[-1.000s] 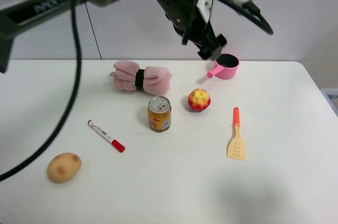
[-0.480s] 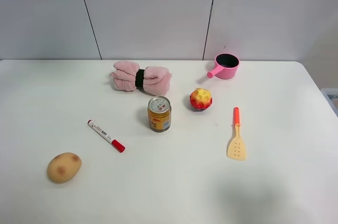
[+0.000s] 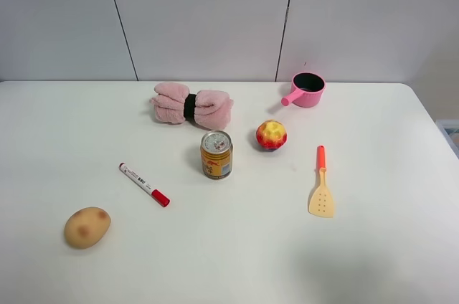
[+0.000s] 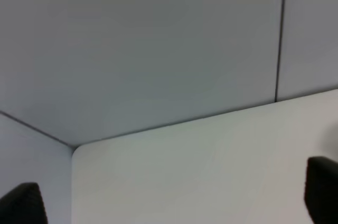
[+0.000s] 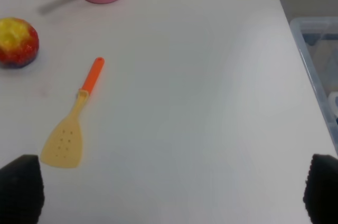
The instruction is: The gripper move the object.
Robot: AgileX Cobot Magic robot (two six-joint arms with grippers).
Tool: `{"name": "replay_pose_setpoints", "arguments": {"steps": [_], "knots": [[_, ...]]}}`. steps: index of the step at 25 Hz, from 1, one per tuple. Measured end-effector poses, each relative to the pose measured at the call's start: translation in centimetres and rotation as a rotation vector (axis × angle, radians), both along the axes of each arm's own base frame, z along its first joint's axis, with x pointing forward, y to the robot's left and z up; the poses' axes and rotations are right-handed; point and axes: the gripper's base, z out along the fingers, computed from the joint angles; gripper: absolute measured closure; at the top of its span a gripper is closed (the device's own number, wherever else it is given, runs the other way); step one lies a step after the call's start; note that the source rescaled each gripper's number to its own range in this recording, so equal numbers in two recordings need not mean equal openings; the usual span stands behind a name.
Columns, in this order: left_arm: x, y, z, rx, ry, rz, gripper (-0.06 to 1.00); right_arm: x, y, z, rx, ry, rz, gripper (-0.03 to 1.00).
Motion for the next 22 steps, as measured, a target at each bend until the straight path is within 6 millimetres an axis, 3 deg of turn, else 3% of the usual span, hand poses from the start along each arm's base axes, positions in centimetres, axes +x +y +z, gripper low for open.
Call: {"name": "replay_pose_setpoints", "arguments": {"steps": [2, 7, 12, 17, 22], "knots": [[-1.5, -0.1, 0.0, -0.005, -0.004, -0.003, -0.03, 0.0, 0.0, 0.0, 0.000, 0.000, 0.000, -0.03], [-7.7, -0.9, -0.8, -0.009, -0.008, -0.017, -0.03, 0.0, 0.0, 0.0, 0.000, 0.000, 0.000, -0.03], [-14.5, -1.8, -3.7, -0.017, -0.075, -0.044, -0.03, 0.0, 0.0, 0.0, 0.000, 0.000, 0.000, -0.03], [-22.3, -2.4, -6.4, -0.036, -0.268, -0.054, -0.03, 0.0, 0.0, 0.0, 0.000, 0.000, 0.000, -0.03], [-28.6, -2.9, -9.4, -0.153, -0.393, -0.015, -0.03, 0.0, 0.0, 0.0, 0.000, 0.000, 0.000, -0.03]]}}
